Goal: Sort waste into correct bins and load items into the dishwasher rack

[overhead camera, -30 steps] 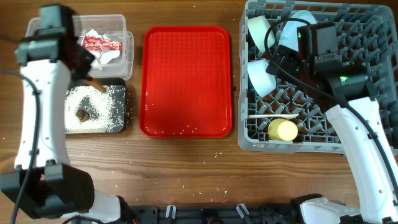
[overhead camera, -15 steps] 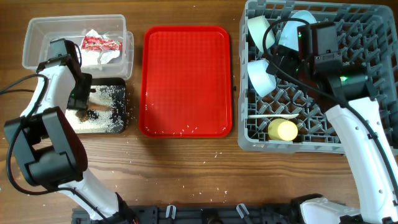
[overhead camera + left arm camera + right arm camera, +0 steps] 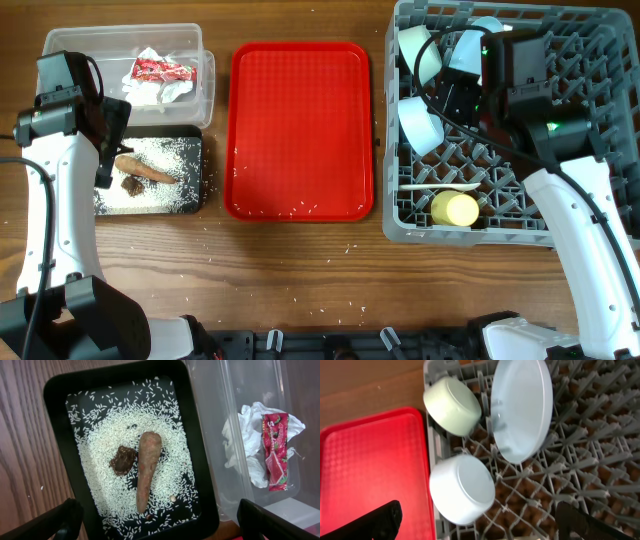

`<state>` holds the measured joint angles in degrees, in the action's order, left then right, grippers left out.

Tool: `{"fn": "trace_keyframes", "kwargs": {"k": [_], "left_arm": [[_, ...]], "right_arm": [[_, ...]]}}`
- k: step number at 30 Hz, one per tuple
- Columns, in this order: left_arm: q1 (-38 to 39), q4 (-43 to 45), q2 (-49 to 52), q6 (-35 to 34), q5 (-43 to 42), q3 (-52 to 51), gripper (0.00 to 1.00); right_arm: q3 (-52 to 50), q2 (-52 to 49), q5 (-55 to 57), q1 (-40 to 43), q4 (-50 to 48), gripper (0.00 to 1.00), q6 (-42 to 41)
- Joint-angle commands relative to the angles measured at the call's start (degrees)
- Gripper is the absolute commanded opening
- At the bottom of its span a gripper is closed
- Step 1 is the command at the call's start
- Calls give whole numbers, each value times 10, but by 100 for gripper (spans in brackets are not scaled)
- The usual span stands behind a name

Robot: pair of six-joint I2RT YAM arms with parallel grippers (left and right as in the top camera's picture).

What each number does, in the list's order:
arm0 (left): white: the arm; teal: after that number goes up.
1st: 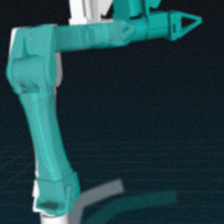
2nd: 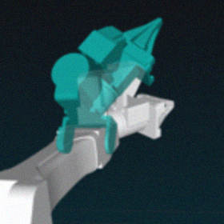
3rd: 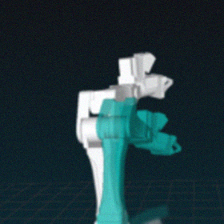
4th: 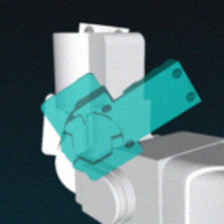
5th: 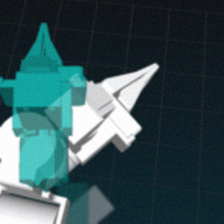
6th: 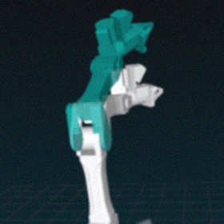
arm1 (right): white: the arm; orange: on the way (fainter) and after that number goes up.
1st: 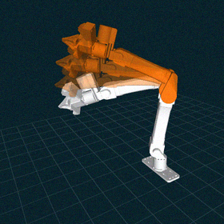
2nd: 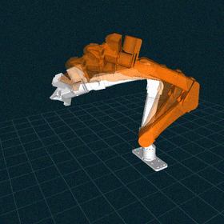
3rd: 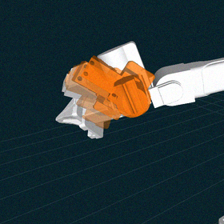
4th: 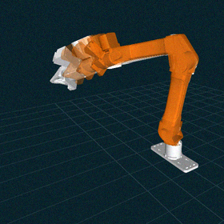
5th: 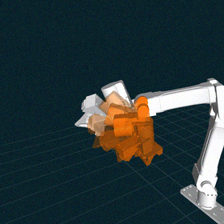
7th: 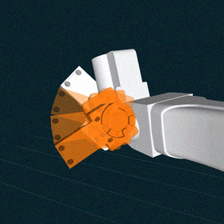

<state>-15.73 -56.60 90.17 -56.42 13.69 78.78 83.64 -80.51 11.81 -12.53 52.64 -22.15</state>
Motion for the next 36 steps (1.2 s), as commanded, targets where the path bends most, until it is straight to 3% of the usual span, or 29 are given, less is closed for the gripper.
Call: {"fn": "trace_keyframes", "kwargs": {"k": [1, 6, 11, 15, 18, 23, 29, 36], "left_arm": [[-2, 0, 1, 9, 7, 5, 100], [-2, 0, 2, 9, 7, 5, 100], [-2, 0, 2, 9, 7, 5, 100], [-2, 0, 2, 9, 7, 5, 100], [-2, 0, 2, 9, 7, 5, 100], [-2, 0, 2, 9, 7, 5, 100], [-2, 0, 2, 9, 7, 5, 100], [-2, 0, 2, 9, 7, 5, 100]], "right_arm": [[3, 2, -9, -2, -23, 100, 9], [3, 1, -164, -2, -24, 100, 10], [3, 3, -133, -1, -24, 100, 48], [-2, 4, -127, 0, -98, 100, 130], [-31, 45, -127, 14, -139, 100, 139], [-169, 200, -134, 56, -211, 100, 158], [-463, 445, -149, 119, -411, 100, 161], [-681, 645, -149, 130, -484, 100, 157]]}}
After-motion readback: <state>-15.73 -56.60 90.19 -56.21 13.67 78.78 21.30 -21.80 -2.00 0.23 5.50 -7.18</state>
